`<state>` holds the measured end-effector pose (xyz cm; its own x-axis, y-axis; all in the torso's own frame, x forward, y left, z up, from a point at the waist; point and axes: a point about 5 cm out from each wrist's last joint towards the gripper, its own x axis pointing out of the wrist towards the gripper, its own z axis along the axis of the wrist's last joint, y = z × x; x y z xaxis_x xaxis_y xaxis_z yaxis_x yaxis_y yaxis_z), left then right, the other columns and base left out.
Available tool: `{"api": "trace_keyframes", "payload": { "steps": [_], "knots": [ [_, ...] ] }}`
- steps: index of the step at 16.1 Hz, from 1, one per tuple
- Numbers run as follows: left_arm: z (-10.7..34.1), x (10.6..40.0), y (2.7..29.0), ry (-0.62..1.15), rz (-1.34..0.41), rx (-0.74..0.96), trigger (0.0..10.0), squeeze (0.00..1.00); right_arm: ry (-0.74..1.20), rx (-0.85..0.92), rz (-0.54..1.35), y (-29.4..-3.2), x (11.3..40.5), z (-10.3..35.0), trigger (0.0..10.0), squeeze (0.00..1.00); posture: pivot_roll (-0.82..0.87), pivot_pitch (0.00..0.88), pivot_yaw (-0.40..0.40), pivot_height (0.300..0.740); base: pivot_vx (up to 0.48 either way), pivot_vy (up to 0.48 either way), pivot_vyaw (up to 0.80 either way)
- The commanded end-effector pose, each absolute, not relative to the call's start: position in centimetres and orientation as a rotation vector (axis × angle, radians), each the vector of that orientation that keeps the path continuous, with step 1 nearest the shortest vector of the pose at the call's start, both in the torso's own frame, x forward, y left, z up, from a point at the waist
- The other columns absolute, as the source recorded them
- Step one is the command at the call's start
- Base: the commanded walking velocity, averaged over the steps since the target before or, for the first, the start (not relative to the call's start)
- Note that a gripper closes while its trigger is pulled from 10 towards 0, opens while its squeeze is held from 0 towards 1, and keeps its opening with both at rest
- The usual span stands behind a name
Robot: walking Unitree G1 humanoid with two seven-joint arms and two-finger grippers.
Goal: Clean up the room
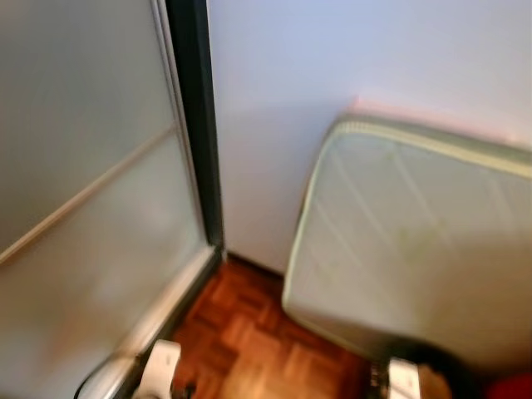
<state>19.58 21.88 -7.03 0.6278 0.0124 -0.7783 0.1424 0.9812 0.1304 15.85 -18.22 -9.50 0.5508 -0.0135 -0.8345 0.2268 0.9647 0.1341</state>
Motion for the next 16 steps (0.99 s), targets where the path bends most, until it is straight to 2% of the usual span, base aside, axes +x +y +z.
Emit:
{"api": "trace_keyframes", "payload": {
  "steps": [1,5,7,16],
  "knots": [
    [-7.24,19.31,21.60,0.900,-0.089,0.188,10.0,0.00,0.979,0.228,-0.147,-18.52,15.96,-9.43,10.0,0.00,0.10,0.061,-0.084,0.740,0.000,0.000,0.00],
    [-7.19,19.38,21.55,0.886,-0.066,0.148,10.0,0.00,0.986,0.229,-0.171,-18.76,15.80,-9.48,10.0,0.00,0.10,0.063,-0.086,0.740,0.000,0.000,0.00],
    [-7.13,19.48,21.76,0.886,-0.017,0.081,10.0,0.00,0.997,0.225,-0.164,-18.75,15.74,-9.52,10.0,0.00,0.10,0.064,-0.086,0.740,0.000,0.000,-0.67],
    [-6.89,19.60,22.33,0.875,-0.040,0.112,10.0,0.00,1.028,0.212,-0.136,-18.00,15.42,-9.77,10.0,0.00,0.10,0.067,-0.064,0.740,0.000,0.000,-0.76]
  ]
}}
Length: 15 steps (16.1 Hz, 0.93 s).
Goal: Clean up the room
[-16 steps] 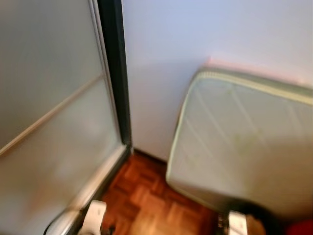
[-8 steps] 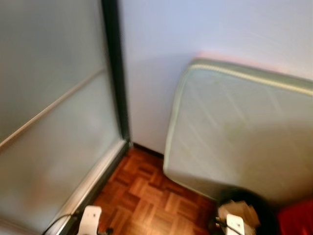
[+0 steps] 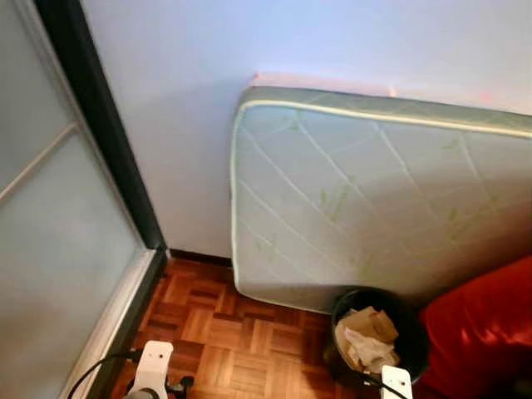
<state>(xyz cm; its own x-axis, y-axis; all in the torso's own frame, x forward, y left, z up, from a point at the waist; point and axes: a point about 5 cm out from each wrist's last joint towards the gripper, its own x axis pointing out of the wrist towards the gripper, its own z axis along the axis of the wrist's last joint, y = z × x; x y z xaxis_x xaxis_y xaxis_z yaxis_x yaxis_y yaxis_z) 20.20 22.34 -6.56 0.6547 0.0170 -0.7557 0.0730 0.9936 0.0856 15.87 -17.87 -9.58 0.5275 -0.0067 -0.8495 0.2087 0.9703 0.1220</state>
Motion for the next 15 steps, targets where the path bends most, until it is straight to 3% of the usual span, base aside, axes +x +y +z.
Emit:
{"api": "trace_keyframes", "payload": {
  "steps": [1,4,15],
  "knots": [
    [-6.8,19.7,22.3,0.869,-0.051,0.127,10.0,0.00,1.029,0.215,-0.136,-17.9,15.4,-9.8,10.0,0.00,0.10,0.064,-0.058,0.740,0.000,0.000,-0.76],
    [-6.6,20.0,22.4,0.858,-0.059,0.151,10.0,0.00,1.030,0.217,-0.130,-17.7,15.4,-9.8,10.0,0.00,0.10,0.059,-0.050,0.740,0.000,-0.413,-0.76],
    [-5.9,20.5,24.1,0.857,-0.039,0.166,10.0,0.00,1.031,0.271,-0.142,-15.4,15.1,-10.1,10.0,0.00,0.12,0.000,0.052,0.740,0.000,0.000,-0.75]
  ]
}}
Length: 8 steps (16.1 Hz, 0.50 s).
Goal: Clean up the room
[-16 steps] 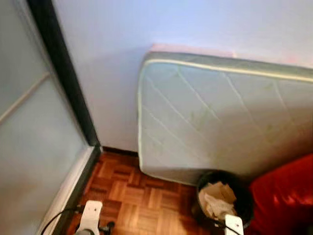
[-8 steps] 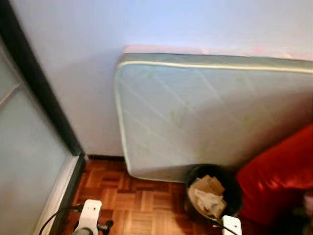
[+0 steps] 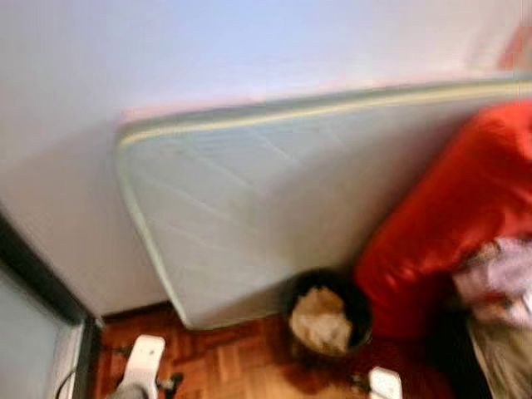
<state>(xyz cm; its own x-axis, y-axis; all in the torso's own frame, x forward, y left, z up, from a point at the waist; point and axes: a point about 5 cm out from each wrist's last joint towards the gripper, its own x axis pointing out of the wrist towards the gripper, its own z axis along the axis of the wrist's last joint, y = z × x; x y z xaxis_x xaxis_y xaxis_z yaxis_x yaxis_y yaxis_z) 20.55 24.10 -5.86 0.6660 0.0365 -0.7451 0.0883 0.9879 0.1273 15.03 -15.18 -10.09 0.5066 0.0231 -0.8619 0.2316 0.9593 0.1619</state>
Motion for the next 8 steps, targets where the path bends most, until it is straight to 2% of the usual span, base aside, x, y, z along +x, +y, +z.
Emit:
{"api": "trace_keyframes", "payload": {
  "steps": [1,2,5,8],
  "knots": [
    [-5.9,20.5,24.4,0.858,-0.033,0.165,10.0,0.00,1.032,0.271,-0.137,-15.1,15.1,-10.1,10.0,0.00,0.10,0.000,0.053,0.740,0.000,0.000,-0.74],
    [-5.8,20.6,24.5,0.857,-0.030,0.164,10.0,0.00,1.028,0.265,-0.129,-14.9,15.1,-10.0,10.0,0.00,0.09,0.000,0.046,0.740,0.000,0.000,-0.74],
    [-5.6,21.1,24.2,0.846,-0.013,0.152,10.0,0.00,0.991,0.211,-0.095,-15.6,15.9,-9.7,10.0,0.00,0.08,0.000,0.010,0.740,0.000,0.000,0.00],
    [-5.8,21.3,23.2,0.841,-0.017,0.131,10.0,0.00,0.940,0.227,-0.165,-17.7,17.1,-9.0,10.0,0.00,0.08,0.000,0.015,0.740,0.000,0.000,0.00]
  ]
}}
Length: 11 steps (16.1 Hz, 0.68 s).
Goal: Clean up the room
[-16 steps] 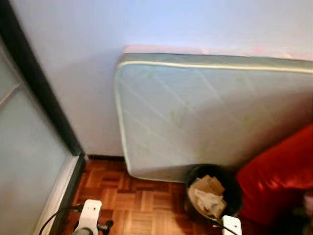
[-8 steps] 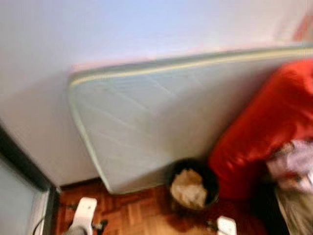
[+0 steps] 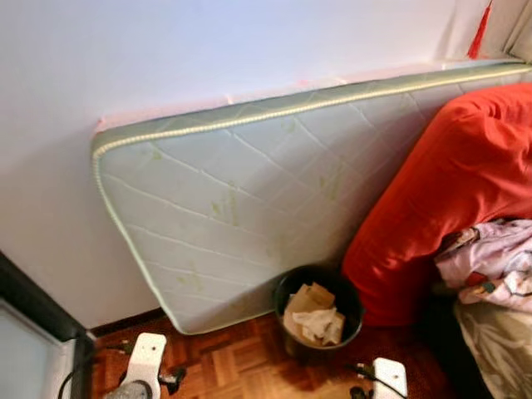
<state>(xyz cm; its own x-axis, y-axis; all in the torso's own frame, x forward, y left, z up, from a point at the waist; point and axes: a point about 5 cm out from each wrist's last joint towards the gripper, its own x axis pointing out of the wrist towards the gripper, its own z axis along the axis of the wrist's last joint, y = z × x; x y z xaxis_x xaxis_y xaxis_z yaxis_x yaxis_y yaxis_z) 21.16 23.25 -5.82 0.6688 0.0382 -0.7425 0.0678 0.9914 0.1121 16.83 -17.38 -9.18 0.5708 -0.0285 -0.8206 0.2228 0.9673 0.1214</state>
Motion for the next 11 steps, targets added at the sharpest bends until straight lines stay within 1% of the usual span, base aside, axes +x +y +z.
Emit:
{"api": "trace_keyframes", "payload": {
  "steps": [1,2,3,6,11],
  "knots": [
    [-5.9,21.3,22.8,0.846,-0.023,0.132,10.0,0.00,0.936,0.226,-0.171,-17.9,17.2,-9.0,10.0,0.00,0.08,0.000,0.016,0.740,0.000,0.000,0.00],
    [-5.9,21.3,22.7,0.847,-0.025,0.132,10.0,0.00,0.936,0.225,-0.173,-18.0,17.2,-8.9,10.0,0.00,0.08,0.000,0.014,0.740,0.000,0.000,0.00],
    [-6.1,21.2,22.3,0.848,-0.023,0.124,10.0,0.00,0.945,0.221,-0.162,-17.7,17.0,-9.1,10.0,0.00,0.09,0.013,-0.010,0.740,0.000,0.000,0.00],
    [-6.3,20.9,22.1,0.853,-0.016,0.112,10.0,0.00,0.960,0.222,-0.157,-17.5,16.4,-9.3,10.0,0.00,0.07,0.013,-0.014,0.740,0.000,0.000,0.00],
    [-6.7,20.4,21.5,0.862,-0.028,0.108,10.0,0.00,0.945,0.221,-0.165,-18.2,16.4,-9.2,10.0,0.00,0.06,0.038,-0.032,0.740,0.000,0.000,0.00]
  ]
}}
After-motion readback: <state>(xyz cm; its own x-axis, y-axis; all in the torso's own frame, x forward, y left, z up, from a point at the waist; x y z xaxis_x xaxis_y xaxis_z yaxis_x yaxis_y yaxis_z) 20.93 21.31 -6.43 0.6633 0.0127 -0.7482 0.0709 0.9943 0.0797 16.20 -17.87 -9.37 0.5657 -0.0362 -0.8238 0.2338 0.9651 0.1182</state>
